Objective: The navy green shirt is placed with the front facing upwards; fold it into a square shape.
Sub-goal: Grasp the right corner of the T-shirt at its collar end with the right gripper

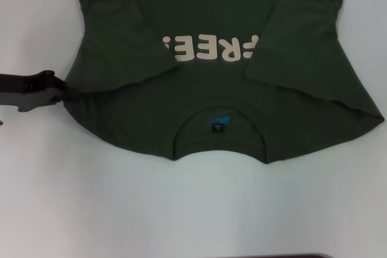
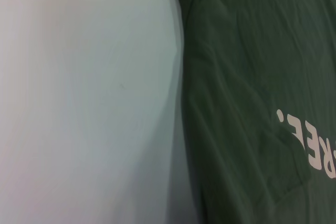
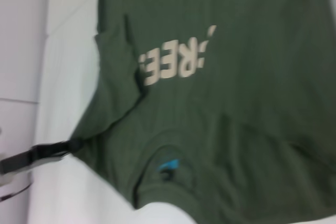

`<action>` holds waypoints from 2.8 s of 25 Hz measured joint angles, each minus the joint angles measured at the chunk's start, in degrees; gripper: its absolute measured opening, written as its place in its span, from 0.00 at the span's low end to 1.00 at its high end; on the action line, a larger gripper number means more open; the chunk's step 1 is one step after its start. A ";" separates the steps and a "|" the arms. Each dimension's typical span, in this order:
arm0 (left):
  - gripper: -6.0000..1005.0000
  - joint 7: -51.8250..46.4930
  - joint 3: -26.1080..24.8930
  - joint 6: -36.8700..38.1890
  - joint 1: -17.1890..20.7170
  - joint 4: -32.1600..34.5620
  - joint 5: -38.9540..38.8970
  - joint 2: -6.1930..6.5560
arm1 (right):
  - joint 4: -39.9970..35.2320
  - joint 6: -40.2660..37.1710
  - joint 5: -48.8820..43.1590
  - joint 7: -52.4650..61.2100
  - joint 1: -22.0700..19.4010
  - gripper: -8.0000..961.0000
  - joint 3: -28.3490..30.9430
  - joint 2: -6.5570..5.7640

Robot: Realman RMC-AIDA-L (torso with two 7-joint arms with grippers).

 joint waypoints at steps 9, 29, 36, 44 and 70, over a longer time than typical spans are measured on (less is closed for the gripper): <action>0.01 0.11 0.06 0.01 -0.19 0.00 0.00 -0.21 | 0.11 6.61 -2.17 -0.58 -1.11 0.97 0.24 1.03; 0.01 0.50 -0.12 -0.34 -0.32 0.00 0.00 -0.29 | 2.79 14.26 -3.48 -2.13 -0.50 0.97 -2.65 2.75; 0.01 0.51 -0.12 -0.28 -0.29 0.00 0.00 -0.34 | 2.79 15.88 -3.81 -2.09 -0.84 0.97 -2.95 3.14; 0.01 0.59 -0.08 -0.36 -0.22 -0.07 0.00 -0.43 | 2.95 16.85 -4.05 -1.71 -0.67 0.96 -2.95 3.48; 0.01 0.77 -0.03 -0.40 0.06 -0.14 -0.08 -0.52 | 3.70 18.65 -4.95 -1.45 -0.38 0.97 -3.02 4.40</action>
